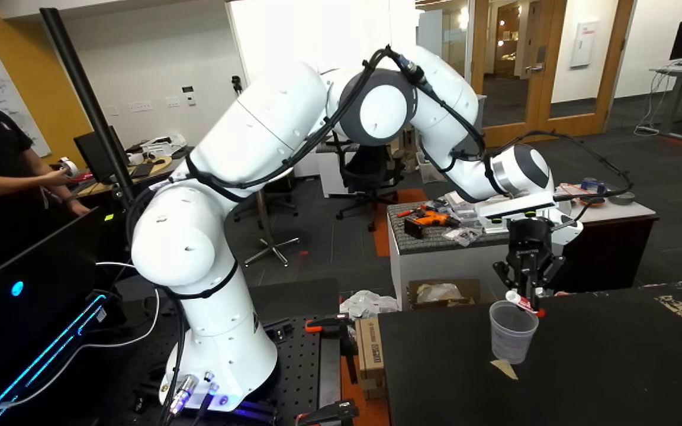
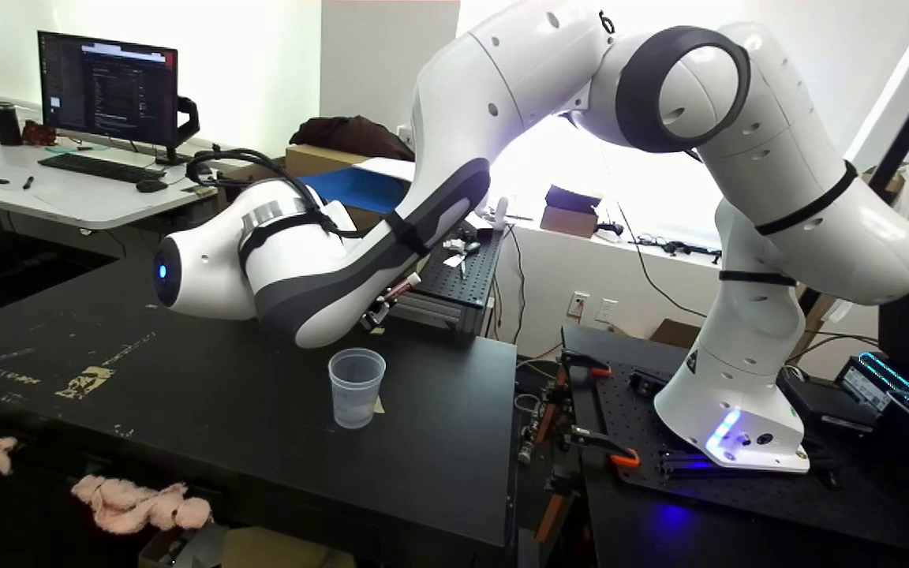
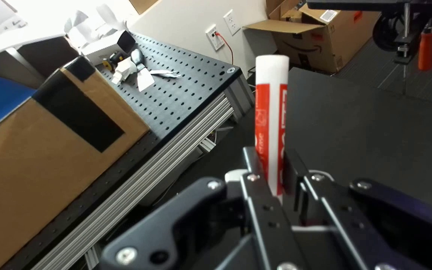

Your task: Put the marker in the cup

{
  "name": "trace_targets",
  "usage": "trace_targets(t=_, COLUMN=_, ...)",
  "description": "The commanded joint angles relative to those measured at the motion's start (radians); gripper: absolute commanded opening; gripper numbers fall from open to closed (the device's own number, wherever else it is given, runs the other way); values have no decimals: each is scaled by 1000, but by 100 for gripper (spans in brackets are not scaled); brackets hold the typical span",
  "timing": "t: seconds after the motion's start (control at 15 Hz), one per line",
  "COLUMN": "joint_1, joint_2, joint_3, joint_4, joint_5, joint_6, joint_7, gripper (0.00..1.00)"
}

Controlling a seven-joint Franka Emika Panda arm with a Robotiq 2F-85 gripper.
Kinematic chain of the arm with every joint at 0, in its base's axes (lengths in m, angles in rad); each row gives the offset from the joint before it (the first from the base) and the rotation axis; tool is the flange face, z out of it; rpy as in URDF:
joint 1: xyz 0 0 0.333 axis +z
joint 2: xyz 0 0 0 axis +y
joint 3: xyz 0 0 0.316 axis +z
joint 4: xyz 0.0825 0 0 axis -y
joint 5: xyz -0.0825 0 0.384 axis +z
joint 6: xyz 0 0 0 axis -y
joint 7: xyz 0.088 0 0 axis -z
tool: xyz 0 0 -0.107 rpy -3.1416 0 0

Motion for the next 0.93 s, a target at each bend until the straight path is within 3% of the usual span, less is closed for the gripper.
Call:
trace_targets(t=0.0, joint_1=0, joint_2=73, joint_3=12, joint_4=114, joint_5=3, joint_6=-63, joint_7=-69, gripper=5)
trace_targets(t=0.33, joint_1=-4, joint_2=134, joint_3=20, joint_4=202, joint_5=20, joint_6=-98, joint_7=-149, gripper=5)
trace_targets(t=0.87, joint_1=-12, joint_2=193, joint_3=26, joint_4=334, joint_5=137, joint_6=-219, joint_7=-245, gripper=5)
